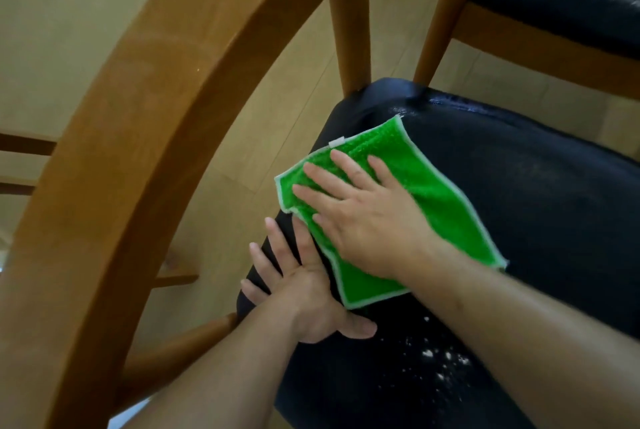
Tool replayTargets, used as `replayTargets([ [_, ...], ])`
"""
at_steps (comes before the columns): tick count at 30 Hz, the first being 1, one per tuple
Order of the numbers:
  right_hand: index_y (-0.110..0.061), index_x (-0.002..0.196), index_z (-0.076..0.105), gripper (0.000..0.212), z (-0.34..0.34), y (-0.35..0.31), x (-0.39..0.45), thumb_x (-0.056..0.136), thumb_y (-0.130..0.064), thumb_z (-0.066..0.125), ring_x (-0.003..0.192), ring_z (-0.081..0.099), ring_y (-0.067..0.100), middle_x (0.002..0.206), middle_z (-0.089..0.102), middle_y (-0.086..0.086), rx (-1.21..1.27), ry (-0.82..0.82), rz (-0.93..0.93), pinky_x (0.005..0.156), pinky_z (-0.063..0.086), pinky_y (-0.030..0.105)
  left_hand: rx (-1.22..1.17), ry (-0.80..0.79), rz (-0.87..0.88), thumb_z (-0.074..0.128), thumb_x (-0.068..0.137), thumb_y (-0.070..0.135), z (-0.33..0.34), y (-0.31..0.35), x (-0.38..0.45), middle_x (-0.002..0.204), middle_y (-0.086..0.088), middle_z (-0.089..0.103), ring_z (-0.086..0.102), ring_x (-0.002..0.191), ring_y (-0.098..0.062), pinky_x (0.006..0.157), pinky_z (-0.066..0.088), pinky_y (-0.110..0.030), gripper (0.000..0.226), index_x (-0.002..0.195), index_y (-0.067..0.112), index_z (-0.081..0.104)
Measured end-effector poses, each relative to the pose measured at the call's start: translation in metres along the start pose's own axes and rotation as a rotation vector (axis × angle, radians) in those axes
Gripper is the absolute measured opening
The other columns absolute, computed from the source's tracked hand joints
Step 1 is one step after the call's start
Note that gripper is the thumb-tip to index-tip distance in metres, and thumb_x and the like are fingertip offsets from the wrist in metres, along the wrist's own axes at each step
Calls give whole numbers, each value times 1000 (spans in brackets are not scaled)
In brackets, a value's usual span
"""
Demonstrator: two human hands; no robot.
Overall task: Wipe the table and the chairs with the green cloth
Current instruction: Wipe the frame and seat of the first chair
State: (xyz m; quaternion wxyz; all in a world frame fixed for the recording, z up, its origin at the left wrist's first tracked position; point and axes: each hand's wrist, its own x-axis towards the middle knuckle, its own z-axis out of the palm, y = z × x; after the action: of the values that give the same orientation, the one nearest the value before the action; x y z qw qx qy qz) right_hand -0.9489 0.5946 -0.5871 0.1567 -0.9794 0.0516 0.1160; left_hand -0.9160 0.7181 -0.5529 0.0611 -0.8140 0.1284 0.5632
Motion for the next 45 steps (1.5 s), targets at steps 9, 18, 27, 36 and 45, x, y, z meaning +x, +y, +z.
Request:
replayTargets([
  [9,-28,153,12,57,-25,69,39,99,-46,19,148,6,31,162,12,2,38,167,647,115,7,59,-11,6,-54,91,46,53,4,3,7,96,1,-75,-56,108,-34,105,-15,-65,164,87,38,-67],
  [18,-38,143,40,46,-5,-20,18,98,-41,28,149,1,20,157,26,-13,130,16,-28,112,-15,51,70,-50,-91,84,46,64,-3,5,6,90,-2,-76,-51,122,-41,108,-7,-64,161,86,24,-67],
  [27,-25,141,36,51,-25,78,32,97,-49,27,138,33,28,148,39,5,35,265,420,113,23,52,7,-48,-95,90,48,53,-3,8,4,89,-1,-76,-54,107,-35,107,-12,-65,162,78,34,-68],
  [36,-34,152,1,59,-10,40,26,97,-55,8,146,-10,35,163,-1,2,-16,156,452,111,-7,61,28,-72,-92,90,48,54,-4,8,5,91,-3,-76,-57,103,-38,105,-13,-67,163,81,33,-68],
  [45,-32,154,12,54,7,-8,1,101,-45,16,149,-9,25,162,4,-8,37,71,99,113,-13,52,29,-60,-72,86,43,62,-8,10,-4,97,1,-75,-52,121,-39,110,-7,-64,160,75,34,-68],
])
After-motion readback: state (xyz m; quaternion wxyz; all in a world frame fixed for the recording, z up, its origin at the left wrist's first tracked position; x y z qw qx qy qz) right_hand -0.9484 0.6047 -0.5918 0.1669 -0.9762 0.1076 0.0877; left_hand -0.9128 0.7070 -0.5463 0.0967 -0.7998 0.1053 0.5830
